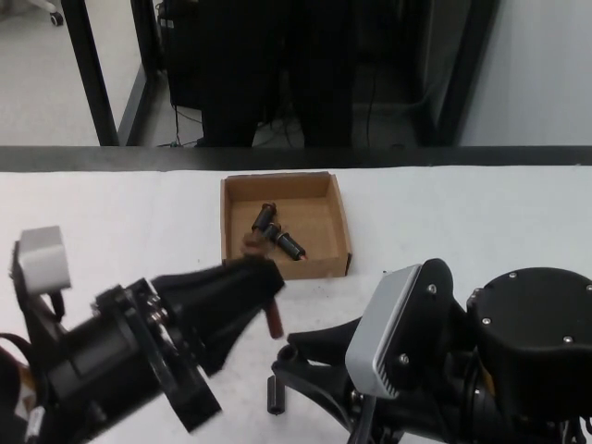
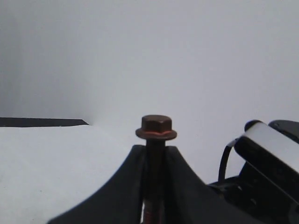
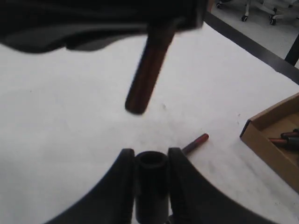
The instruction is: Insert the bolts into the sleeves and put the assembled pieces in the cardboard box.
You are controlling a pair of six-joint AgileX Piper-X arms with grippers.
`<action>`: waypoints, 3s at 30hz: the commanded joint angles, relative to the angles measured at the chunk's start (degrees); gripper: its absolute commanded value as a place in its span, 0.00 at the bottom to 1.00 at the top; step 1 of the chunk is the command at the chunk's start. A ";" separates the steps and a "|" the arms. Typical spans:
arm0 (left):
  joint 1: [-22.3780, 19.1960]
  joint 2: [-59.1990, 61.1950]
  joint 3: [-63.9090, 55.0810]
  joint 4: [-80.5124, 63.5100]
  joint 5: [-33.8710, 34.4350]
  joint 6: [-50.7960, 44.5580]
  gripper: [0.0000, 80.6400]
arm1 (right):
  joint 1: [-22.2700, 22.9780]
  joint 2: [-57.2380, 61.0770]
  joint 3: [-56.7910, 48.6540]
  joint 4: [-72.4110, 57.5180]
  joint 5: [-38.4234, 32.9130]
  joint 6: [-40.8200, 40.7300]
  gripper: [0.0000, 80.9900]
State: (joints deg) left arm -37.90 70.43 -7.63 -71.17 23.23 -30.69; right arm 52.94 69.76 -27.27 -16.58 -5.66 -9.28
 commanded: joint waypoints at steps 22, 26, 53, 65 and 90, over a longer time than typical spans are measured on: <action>-1.39 -0.71 -0.11 1.97 1.63 13.15 0.01 | 0.17 -3.77 -0.25 1.70 0.29 3.00 0.00; -1.39 -0.71 -0.11 1.86 1.09 12.97 0.01 | 0.17 -4.41 -0.25 1.70 0.29 4.94 0.00; -1.62 -0.71 -0.11 -2.18 -1.27 6.87 0.01 | 1.28 -4.37 -0.25 -1.26 -1.17 10.67 0.00; -1.62 -0.71 -0.11 -1.93 -1.02 7.11 0.01 | 1.42 -4.37 -0.25 -4.38 -1.03 14.15 0.00; -1.62 -0.71 -0.11 -1.93 0.89 6.67 0.01 | 0.73 -5.73 -0.25 -0.77 1.48 10.42 0.00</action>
State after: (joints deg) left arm -39.34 70.43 -7.63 -71.60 20.66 -24.97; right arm 54.10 65.67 -27.00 -17.09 -5.71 1.61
